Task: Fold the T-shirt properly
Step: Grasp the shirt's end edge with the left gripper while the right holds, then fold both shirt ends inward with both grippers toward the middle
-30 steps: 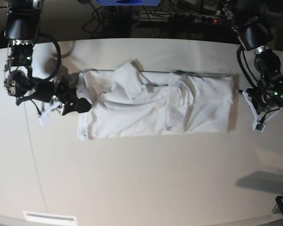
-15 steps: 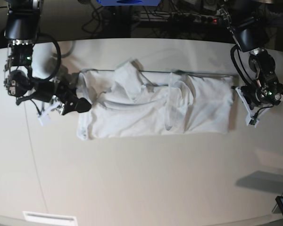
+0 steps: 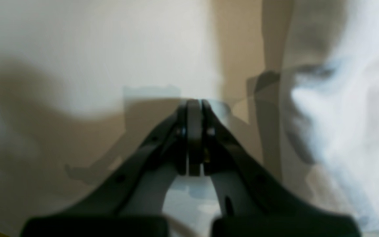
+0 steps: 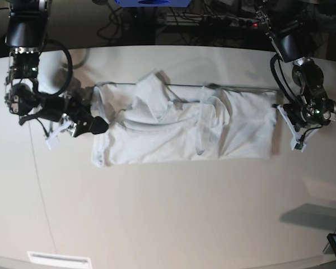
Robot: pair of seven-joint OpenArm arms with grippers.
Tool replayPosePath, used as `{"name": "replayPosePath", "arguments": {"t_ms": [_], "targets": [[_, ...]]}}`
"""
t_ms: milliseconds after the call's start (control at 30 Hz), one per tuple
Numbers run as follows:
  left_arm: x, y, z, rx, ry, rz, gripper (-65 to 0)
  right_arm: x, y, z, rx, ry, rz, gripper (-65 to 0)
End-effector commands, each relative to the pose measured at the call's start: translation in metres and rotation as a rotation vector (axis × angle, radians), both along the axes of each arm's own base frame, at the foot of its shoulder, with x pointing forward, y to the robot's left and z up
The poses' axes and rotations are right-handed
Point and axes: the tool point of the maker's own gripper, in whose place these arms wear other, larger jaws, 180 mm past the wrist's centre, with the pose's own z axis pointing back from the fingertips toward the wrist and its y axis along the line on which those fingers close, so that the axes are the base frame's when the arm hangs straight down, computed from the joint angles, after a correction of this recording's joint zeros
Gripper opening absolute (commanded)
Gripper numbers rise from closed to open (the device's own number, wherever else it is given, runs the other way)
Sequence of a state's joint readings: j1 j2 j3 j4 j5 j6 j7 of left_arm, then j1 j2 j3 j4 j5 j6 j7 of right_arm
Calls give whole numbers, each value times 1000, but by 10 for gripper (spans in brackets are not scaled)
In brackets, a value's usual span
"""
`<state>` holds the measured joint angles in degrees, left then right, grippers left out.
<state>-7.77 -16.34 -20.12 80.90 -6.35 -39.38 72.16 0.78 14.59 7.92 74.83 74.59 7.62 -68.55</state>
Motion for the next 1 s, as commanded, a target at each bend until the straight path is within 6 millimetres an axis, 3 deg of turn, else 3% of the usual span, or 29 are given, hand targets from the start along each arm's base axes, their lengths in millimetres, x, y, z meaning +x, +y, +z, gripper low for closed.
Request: {"name": "replayPosePath", "arguments": {"t_ms": [0,233,400,700,767,933,967], "targets": [[7,-15,-1,-50,-25,-21,-650,5,0,4,-21,-11,22,-189],[13,-31,-4,-85,-38,-27,-650,2,31,2,-28,-9,131,-192],[18,-33,-2,-88,-49,-29,-650,4,31,2,-30,-17,119,-196],[23,-62,-10,-118,-33,-87,-650,8,37,6,-12,-29,114,-213],[23,-65,-11,-123,-32,-91,-650,8,37,6,-10,-29,112,-297],[24,-70,-12,-131,-34,-94,-650,9,36,0,-3,-3,103,-598],[24,-70,-12,-131,-34,-94,-650,9,35,-2,-2,4,99,-634]]}}
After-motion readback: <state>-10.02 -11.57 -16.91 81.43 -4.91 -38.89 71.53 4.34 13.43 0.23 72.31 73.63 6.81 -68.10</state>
